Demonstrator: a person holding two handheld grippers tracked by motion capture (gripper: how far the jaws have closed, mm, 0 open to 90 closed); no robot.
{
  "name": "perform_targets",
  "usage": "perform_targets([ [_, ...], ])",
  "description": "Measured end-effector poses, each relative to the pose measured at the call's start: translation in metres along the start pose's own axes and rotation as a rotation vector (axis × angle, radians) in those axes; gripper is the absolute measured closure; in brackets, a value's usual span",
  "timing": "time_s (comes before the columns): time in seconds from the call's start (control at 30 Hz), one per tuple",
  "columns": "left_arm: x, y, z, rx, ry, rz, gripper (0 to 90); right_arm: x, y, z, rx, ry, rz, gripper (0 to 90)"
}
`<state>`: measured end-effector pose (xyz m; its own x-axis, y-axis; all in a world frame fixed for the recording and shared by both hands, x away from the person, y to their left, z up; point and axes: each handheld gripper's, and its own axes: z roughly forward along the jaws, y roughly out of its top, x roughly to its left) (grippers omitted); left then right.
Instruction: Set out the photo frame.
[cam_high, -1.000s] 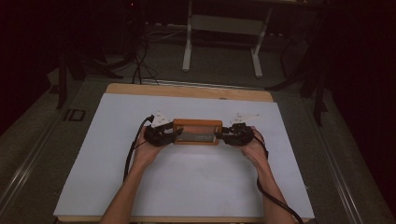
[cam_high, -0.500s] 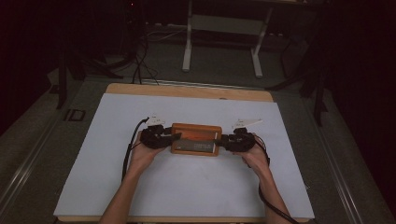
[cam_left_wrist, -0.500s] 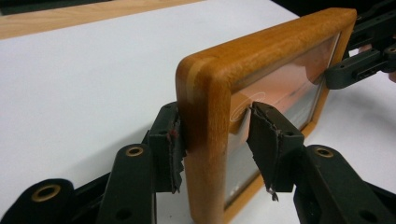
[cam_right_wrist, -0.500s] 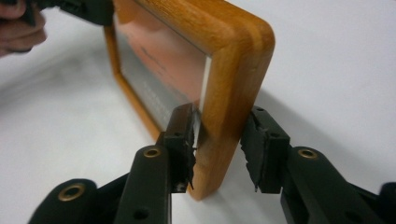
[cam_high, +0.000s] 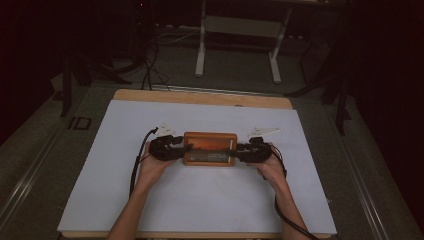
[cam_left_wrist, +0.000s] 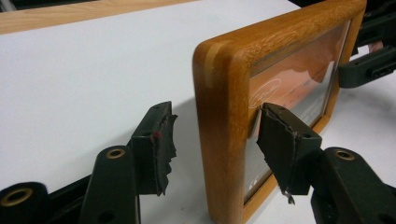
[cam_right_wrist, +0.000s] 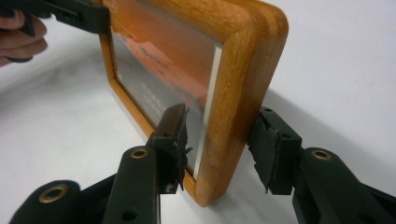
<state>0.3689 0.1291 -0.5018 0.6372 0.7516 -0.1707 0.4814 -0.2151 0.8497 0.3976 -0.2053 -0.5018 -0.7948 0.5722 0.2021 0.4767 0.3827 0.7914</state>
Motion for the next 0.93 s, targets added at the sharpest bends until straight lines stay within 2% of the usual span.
perform_targets([
  [0.27,0.002,-0.001,-0.001,0.005,0.008,0.002,46.2,0.001,-0.001,0.001,-0.001,0.009,-0.002,55.6],
  [0.5,0.002,-0.003,-0.002,0.006,0.017,-0.021,45.2,-0.003,-0.004,-0.003,-0.016,0.015,0.002,50.1],
  [0.7,0.001,-0.007,-0.018,-0.021,0.033,-0.023,42.5,-0.007,-0.007,-0.018,-0.038,0.023,0.000,45.9],
  [0.93,0.003,-0.015,-0.037,-0.020,0.084,-0.025,42.3,-0.010,-0.015,-0.030,-0.019,-0.011,-0.005,43.5],
])
